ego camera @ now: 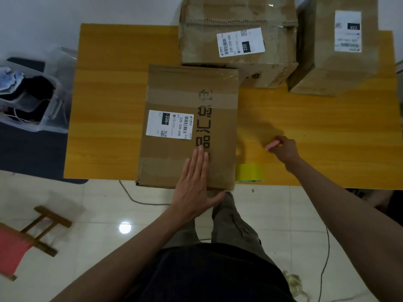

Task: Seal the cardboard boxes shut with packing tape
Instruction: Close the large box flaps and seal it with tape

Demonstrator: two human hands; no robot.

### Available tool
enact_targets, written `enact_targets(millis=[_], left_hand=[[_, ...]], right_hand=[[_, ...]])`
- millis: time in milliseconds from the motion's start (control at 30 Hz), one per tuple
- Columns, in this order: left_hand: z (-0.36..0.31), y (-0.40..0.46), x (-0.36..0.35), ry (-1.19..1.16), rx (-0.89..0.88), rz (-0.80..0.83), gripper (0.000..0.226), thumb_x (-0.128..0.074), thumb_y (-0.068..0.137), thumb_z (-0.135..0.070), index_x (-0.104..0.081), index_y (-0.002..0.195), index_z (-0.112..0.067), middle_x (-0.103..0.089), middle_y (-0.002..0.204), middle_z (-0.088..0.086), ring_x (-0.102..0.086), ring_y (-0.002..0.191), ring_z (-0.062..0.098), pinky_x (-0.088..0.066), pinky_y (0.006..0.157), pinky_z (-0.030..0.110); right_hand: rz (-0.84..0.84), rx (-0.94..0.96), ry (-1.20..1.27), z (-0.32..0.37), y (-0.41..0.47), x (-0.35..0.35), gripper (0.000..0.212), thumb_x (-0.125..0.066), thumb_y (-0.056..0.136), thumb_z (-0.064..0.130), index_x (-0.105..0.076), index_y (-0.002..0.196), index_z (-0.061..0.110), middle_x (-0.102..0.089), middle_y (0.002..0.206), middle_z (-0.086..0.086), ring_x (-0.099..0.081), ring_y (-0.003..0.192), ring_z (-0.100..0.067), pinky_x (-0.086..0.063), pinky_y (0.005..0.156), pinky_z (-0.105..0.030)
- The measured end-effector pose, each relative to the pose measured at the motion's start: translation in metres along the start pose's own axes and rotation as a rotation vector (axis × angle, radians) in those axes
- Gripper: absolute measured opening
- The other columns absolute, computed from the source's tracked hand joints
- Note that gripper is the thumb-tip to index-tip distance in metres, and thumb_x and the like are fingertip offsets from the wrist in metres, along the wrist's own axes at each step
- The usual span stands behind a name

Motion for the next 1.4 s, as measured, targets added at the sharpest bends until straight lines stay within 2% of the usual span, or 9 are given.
enact_targets(millis=[367, 533, 667, 800, 900, 967, 1167, 1267, 1400], left_hand=[[-0.026, 0.032, 0.013, -0.262, 0.013, -0.054, 0.104, -0.042, 0.096, -0.069, 0.013, 0.16, -0.008, 0.024, 0.167, 0.007, 0.02, 0.155, 0.02, 0.004, 0.127, 0.046], [0.115, -0.004, 0.069, -0.332, 0.628, -0.338, 0.103, -0.052, 0.092, -0.068, 0.003, 0.162, -0.017, 0.005, 0.17, 0.008, -0.001, 0.156, 0.029, -0.013, 0.126, 0.053], [0.183, -0.027, 0.042, -0.905, 0.927, -0.088, 0.105, -0.064, 0.071, -0.076, -0.037, 0.152, -0.015, -0.052, 0.147, 0.014, -0.057, 0.126, 0.032, -0.051, 0.1, 0.049], [0.189, -0.028, 0.019, -1.1, 0.91, 0.078, 0.087, -0.064, 0.072, -0.077, -0.061, 0.13, -0.012, -0.07, 0.114, 0.003, -0.068, 0.1, 0.02, -0.054, 0.075, 0.03], [0.192, -0.024, 0.018, -1.115, 0.87, 0.063, 0.083, -0.061, 0.076, -0.076, -0.064, 0.127, -0.011, -0.071, 0.112, 0.001, -0.068, 0.101, 0.019, -0.054, 0.078, 0.029], [0.195, -0.023, 0.018, -1.1, 0.857, 0.065, 0.081, -0.06, 0.077, -0.077, -0.065, 0.125, -0.012, -0.071, 0.113, 0.001, -0.068, 0.102, 0.02, -0.054, 0.082, 0.031], [0.197, -0.023, 0.016, -1.059, 0.846, 0.042, 0.066, -0.055, 0.083, -0.075, -0.068, 0.11, -0.016, -0.071, 0.11, 0.002, -0.068, 0.099, 0.02, -0.054, 0.079, 0.031], [0.2, -0.027, 0.016, -1.025, 0.84, 0.035, 0.054, -0.052, 0.086, -0.074, -0.066, 0.095, -0.022, -0.07, 0.103, 0.0, -0.067, 0.096, 0.019, -0.053, 0.074, 0.03], [0.205, -0.031, 0.017, -1.03, 0.841, 0.055, 0.06, -0.049, 0.088, -0.073, -0.066, 0.103, -0.017, -0.069, 0.104, 0.001, -0.067, 0.096, 0.019, -0.051, 0.073, 0.03]], right_hand=[[-0.061, 0.271, 0.149, 0.034, -0.058, 0.013, 0.037, -0.064, 0.094, 0.01, -0.062, 0.13, 0.021, -0.05, 0.132, -0.001, -0.062, 0.103, -0.02, -0.053, 0.085, -0.037], [0.553, 0.236, 0.06, 0.032, -0.135, -0.042, 0.053, -0.077, 0.085, 0.035, -0.053, 0.132, 0.04, -0.046, 0.136, 0.016, -0.052, 0.117, -0.005, -0.052, 0.086, -0.027], [0.433, 0.298, 0.016, 0.031, -0.132, -0.05, 0.083, -0.092, 0.069, 0.024, -0.039, 0.132, 0.032, -0.044, 0.128, 0.02, -0.053, 0.108, -0.004, -0.051, 0.074, -0.018], [0.274, 0.112, 0.465, 0.005, -0.132, -0.065, 0.07, -0.088, 0.071, 0.01, -0.049, 0.128, 0.02, -0.059, 0.118, -0.001, -0.06, 0.1, -0.02, -0.055, 0.069, -0.021], [0.345, -0.091, 1.015, -0.009, -0.142, -0.094, 0.084, -0.09, 0.066, 0.038, -0.052, 0.137, 0.016, -0.066, 0.128, -0.008, -0.064, 0.115, -0.027, -0.055, 0.095, -0.038], [0.353, -0.189, 1.182, -0.012, -0.142, -0.11, 0.062, -0.069, 0.089, 0.036, -0.049, 0.145, 0.02, -0.064, 0.135, -0.006, -0.058, 0.126, -0.029, -0.044, 0.109, -0.044], [0.358, -0.278, 1.14, -0.007, -0.136, -0.127, 0.037, -0.047, 0.105, 0.022, -0.055, 0.141, 0.018, -0.058, 0.142, -0.013, -0.053, 0.129, -0.032, -0.035, 0.117, -0.048], [0.34, -0.253, 1.095, 0.003, -0.137, -0.124, 0.037, -0.062, 0.091, 0.027, -0.063, 0.127, 0.021, -0.066, 0.13, -0.01, -0.062, 0.115, -0.027, -0.045, 0.108, -0.043], [0.345, -0.258, 1.054, 0.001, -0.141, -0.131, 0.028, -0.044, 0.103, 0.022, -0.062, 0.125, 0.019, -0.072, 0.116, -0.007, -0.064, 0.105, -0.026, -0.057, 0.089, -0.033]])
Point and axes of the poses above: each hand's wrist, its own y-axis towards the middle knuckle, its own x-axis out of the back of the hand, z = x × y, the point moved 8 cm from there along y, towards the middle knuckle
